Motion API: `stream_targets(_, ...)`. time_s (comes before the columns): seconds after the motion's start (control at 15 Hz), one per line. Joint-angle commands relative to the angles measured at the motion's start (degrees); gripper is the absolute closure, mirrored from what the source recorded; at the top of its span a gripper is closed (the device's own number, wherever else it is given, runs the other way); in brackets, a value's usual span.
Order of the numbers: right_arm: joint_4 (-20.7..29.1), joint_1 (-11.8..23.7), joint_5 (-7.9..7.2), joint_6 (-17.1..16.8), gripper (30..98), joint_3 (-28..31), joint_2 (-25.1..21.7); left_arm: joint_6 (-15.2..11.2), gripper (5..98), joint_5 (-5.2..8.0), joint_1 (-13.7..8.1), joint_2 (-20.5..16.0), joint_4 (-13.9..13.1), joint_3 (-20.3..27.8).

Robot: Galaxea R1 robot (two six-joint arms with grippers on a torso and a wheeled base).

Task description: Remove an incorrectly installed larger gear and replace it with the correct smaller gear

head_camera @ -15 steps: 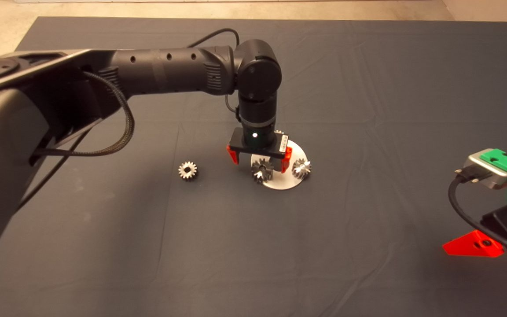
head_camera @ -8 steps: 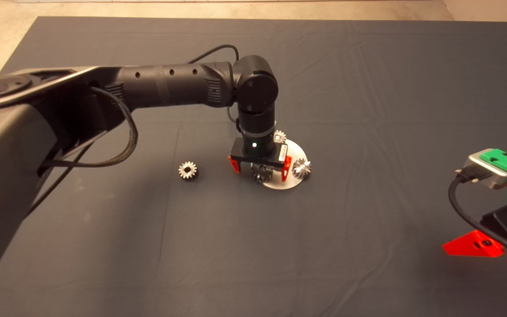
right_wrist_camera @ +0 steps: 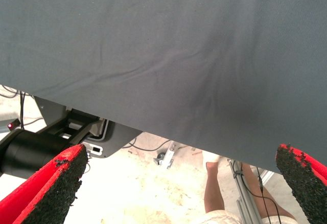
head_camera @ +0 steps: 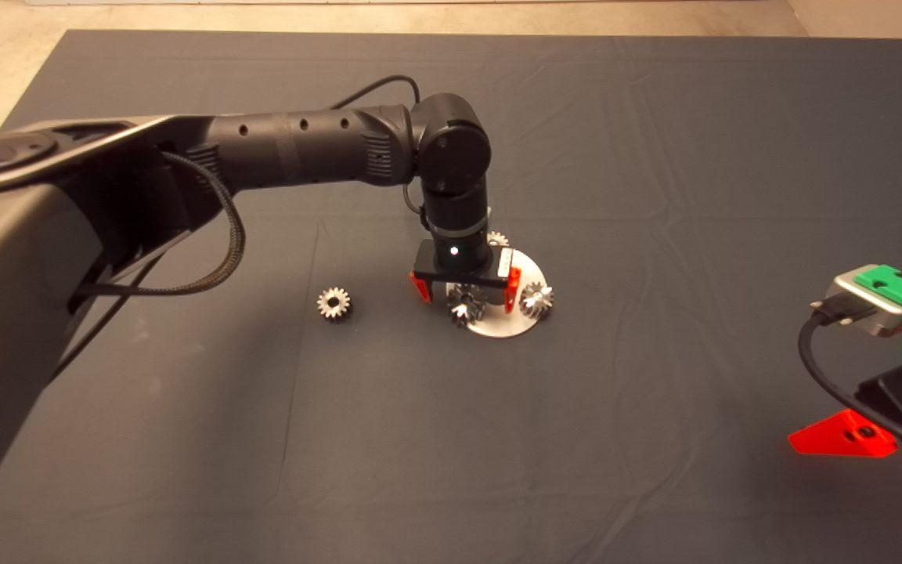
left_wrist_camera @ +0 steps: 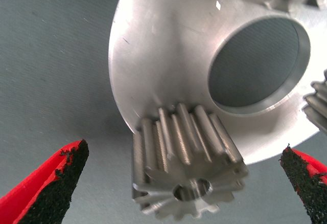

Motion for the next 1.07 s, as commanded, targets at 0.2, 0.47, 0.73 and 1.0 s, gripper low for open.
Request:
stream_targets(0.2, 2.0, 0.8, -5.19, 0.2, 30.8, 0.2, -0.3, 0.2, 6.1, 0.22, -0.9, 0.2, 0.4, -0.7)
stream_targets(0.47, 2.0, 0.8, -5.19, 0.2, 30.8, 0.2, -0.3, 0.3, 7.7, 0.4, -0.9, 0.2, 2.0, 0.1)
stream_targets(0.73, 2.0, 0.8, -5.19, 0.1, 30.8, 0.2, -0.3, 0.8, 12.9, 0.57, -0.9, 0.2, 2.3, 0.1)
stream_targets(1.0, 2.0, 0.8, -5.19, 0.1, 30.8, 0.2, -0.3, 1.0, 17.0, 0.75, -0.8, 0.2, 2.3, 0.2)
